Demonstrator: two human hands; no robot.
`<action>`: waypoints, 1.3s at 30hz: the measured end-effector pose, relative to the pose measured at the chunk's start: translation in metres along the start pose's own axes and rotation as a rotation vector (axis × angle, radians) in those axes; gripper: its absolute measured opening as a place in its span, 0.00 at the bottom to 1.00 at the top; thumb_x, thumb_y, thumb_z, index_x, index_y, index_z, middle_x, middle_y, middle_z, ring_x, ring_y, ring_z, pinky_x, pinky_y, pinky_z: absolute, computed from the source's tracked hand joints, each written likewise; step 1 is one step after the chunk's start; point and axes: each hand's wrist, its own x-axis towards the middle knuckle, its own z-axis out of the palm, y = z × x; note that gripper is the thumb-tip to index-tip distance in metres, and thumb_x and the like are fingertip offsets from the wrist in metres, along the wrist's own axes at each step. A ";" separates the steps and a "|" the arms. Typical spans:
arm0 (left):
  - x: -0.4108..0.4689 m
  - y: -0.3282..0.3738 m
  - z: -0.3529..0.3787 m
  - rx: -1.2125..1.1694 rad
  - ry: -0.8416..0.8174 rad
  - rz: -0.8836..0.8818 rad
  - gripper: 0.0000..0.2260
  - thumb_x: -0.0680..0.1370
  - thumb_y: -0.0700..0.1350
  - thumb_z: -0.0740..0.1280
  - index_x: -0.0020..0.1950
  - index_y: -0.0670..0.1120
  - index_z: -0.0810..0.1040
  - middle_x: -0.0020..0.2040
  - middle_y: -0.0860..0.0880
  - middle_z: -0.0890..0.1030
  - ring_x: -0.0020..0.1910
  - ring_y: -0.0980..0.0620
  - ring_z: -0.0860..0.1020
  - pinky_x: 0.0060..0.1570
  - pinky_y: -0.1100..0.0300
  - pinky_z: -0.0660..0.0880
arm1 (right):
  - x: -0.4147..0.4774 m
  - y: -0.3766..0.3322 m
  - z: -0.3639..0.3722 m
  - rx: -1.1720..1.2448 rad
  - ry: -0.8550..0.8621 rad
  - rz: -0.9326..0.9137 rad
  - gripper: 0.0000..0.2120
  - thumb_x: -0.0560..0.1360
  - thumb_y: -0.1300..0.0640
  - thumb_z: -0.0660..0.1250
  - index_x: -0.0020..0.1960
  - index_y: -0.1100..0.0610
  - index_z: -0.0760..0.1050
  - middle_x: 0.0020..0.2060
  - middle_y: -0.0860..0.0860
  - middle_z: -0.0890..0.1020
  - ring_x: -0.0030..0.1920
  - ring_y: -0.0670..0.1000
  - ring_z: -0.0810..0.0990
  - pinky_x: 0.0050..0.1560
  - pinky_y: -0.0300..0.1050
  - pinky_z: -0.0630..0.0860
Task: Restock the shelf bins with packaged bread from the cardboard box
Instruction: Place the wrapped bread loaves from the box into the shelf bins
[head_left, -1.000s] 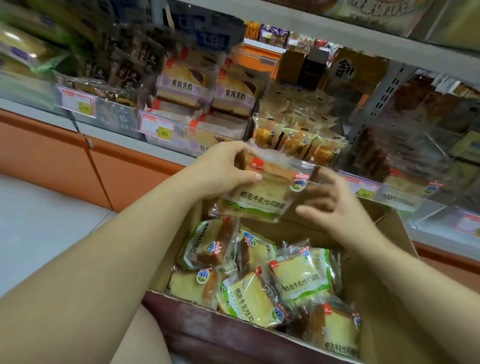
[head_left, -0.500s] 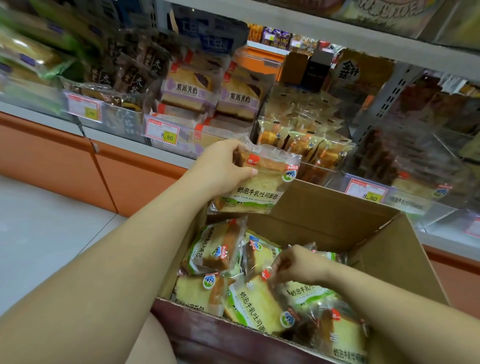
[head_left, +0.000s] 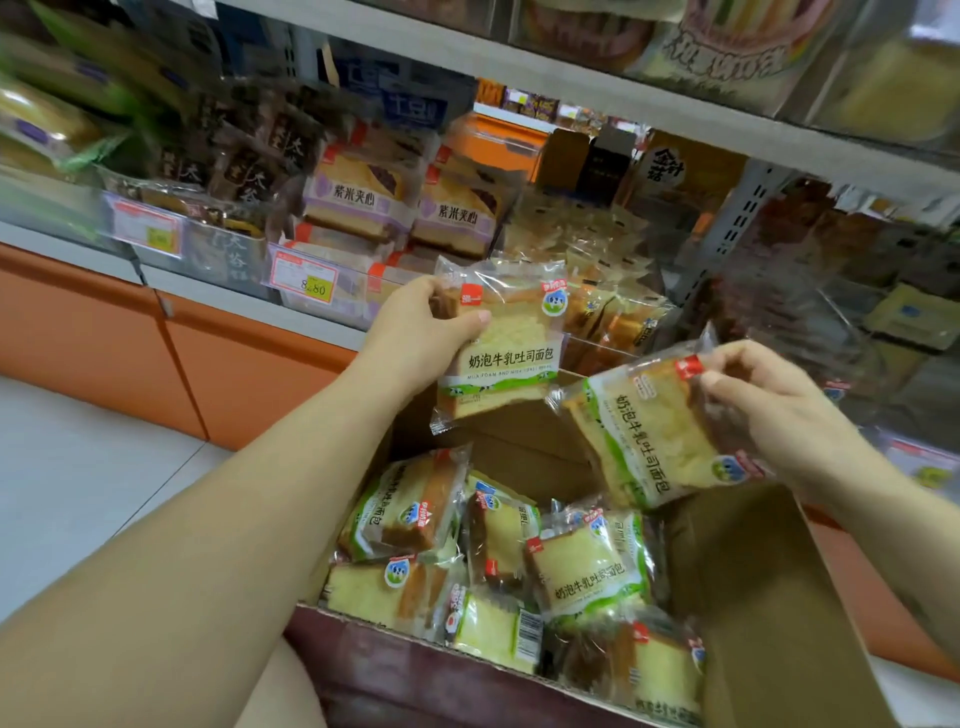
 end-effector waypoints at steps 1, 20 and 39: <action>0.000 0.000 0.001 -0.050 0.000 -0.017 0.07 0.75 0.47 0.72 0.48 0.50 0.74 0.48 0.48 0.82 0.49 0.49 0.81 0.55 0.47 0.77 | 0.001 -0.004 -0.003 0.048 0.011 -0.013 0.17 0.80 0.62 0.59 0.37 0.47 0.76 0.28 0.44 0.77 0.29 0.42 0.75 0.32 0.38 0.71; -0.034 0.015 0.024 -0.353 -0.336 -0.056 0.12 0.74 0.50 0.71 0.51 0.43 0.80 0.46 0.43 0.82 0.45 0.46 0.77 0.58 0.39 0.72 | 0.004 -0.069 0.042 -0.509 -0.213 -0.409 0.05 0.75 0.55 0.67 0.43 0.48 0.73 0.61 0.42 0.74 0.63 0.38 0.69 0.64 0.36 0.64; -0.033 0.094 0.072 0.249 -0.300 0.642 0.45 0.71 0.44 0.75 0.77 0.56 0.48 0.72 0.56 0.63 0.69 0.63 0.62 0.68 0.67 0.62 | -0.002 -0.067 -0.045 -0.410 0.070 -0.550 0.10 0.74 0.60 0.70 0.43 0.47 0.70 0.52 0.40 0.77 0.54 0.29 0.70 0.55 0.23 0.64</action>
